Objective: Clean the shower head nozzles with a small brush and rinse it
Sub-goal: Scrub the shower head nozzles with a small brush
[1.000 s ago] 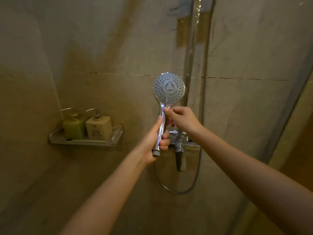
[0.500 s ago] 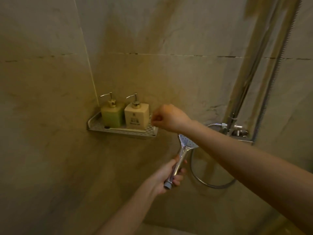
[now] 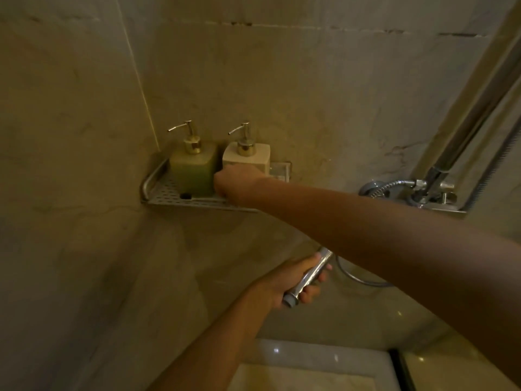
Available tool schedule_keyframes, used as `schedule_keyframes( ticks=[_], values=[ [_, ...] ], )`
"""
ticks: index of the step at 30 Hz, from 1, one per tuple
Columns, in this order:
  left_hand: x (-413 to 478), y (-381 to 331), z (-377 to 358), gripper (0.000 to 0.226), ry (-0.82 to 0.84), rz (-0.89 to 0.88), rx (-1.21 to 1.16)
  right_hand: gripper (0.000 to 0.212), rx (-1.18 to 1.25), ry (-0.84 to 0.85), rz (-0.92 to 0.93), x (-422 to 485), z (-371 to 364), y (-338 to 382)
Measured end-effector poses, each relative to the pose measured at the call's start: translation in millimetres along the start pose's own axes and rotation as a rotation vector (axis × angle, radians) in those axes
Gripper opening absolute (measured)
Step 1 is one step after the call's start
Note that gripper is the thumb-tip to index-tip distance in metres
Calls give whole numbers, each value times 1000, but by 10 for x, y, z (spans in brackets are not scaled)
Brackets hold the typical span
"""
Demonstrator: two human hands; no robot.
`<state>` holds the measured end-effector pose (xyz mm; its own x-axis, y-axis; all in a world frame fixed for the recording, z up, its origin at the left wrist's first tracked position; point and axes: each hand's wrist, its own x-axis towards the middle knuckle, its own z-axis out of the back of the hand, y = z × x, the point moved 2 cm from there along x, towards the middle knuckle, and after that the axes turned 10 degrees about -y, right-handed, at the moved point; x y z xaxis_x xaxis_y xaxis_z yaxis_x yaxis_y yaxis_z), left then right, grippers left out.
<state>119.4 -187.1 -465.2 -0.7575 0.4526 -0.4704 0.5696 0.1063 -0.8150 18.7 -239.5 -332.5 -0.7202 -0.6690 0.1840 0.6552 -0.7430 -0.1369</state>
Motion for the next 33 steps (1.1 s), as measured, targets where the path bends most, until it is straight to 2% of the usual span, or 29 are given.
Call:
schedule_keyframes(
  ticks=[6, 13, 15, 17, 23, 28, 33],
  values=[
    [77, -5, 109, 30, 58, 13, 35, 25, -37, 68, 18, 132, 5, 50],
    [83, -5, 159, 31, 91, -2, 54, 29, -57, -48, 10, 55, 147, 36],
    [86, -18, 145, 29, 72, -6, 92, 23, -45, -103, -4, -71, 304, -11],
    [93, -21, 107, 27, 53, 17, 105, 8, 52, -112, -39, -277, 480, -112],
    [71, -7, -149, 22, 59, -9, 53, 15, 358, -133, -314, -1356, 812, -779],
    [20, 133, -525, 16, 91, 33, 41, 19, 613, -208, -605, -2723, 643, -1256],
    [18, 340, -1005, 14, 72, -27, 149, 24, 570, -226, -861, -3996, 272, -1399]
  ],
)
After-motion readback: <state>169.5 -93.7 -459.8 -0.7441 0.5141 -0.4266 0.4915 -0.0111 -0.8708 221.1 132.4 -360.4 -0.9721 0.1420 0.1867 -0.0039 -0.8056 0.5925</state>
